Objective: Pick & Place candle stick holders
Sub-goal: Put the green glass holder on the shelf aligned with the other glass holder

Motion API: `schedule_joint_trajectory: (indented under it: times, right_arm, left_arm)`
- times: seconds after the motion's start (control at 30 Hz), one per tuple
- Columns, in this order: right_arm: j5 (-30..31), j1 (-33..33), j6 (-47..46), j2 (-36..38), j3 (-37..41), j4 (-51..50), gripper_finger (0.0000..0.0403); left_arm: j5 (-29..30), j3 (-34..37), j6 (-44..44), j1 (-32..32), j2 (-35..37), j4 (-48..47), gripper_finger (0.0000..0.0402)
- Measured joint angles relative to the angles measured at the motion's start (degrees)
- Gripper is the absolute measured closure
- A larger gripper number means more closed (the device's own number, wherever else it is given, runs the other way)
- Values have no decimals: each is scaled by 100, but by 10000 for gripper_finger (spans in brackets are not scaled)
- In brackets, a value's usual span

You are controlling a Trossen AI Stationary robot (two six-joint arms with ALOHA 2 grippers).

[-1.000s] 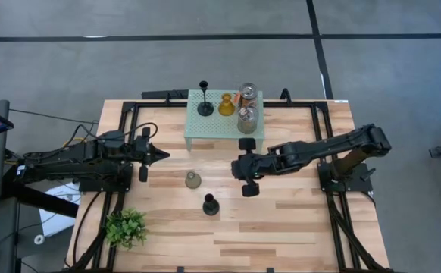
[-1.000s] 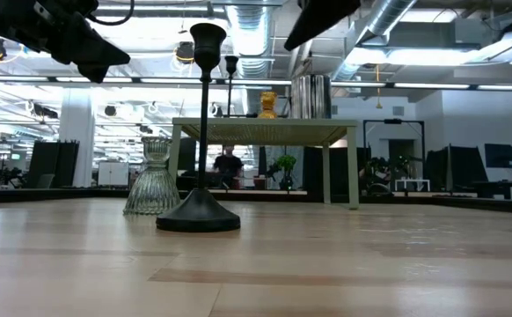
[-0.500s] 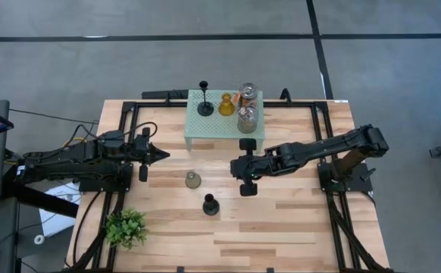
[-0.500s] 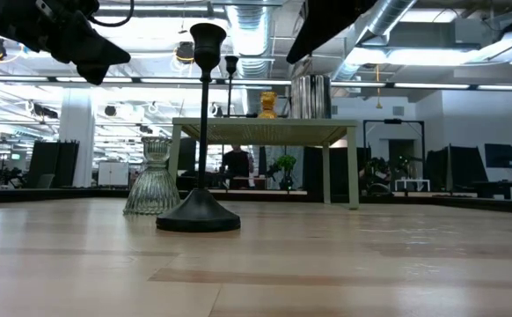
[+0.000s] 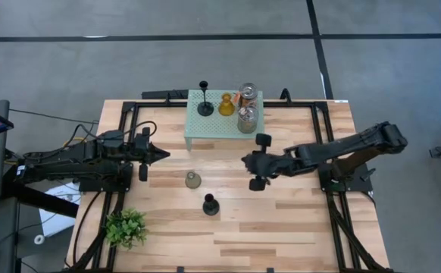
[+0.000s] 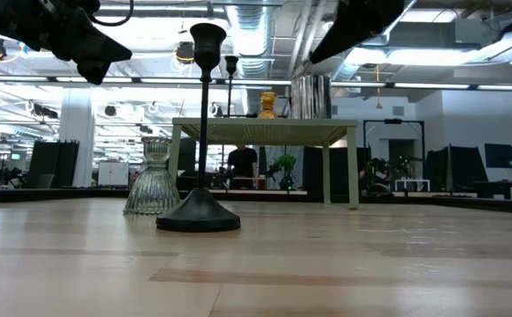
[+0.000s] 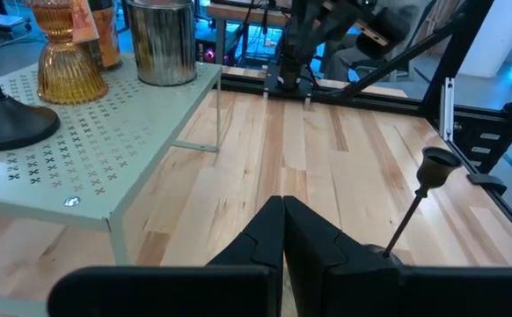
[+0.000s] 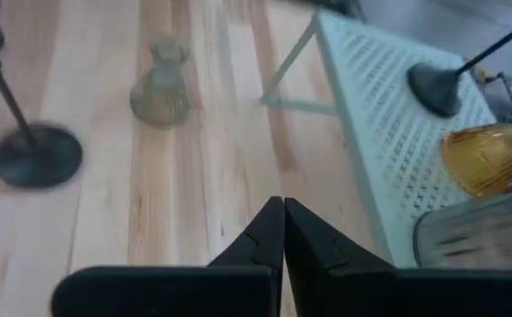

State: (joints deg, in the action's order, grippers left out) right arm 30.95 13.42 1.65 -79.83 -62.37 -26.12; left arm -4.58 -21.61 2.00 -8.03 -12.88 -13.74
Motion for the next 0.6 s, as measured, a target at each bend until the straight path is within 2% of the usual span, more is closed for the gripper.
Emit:
schedule_joint_trajectory:
  times: [0.1, 0.33, 0.5, 0.6]
  right_arm:
    - [-187, -74, 151, 514, 644, 946, 402]
    - [-1202, -379, 474, 1469, 1849, 2898, 403]
    - [-1295, -586, 408, 1804, 2334, 2995, 403]
    - [-1295, -654, 382, 1904, 2583, 3143, 403]
  left_arm:
    - [1, 0, -7, -1, 1, 20, 394]
    - [0, 0, -5, -2, 0, 128, 394]
    - [0, 0, 0, -2, 0, 162, 394]
    - [-2, 0, 456, 0, -55, 182, 394]
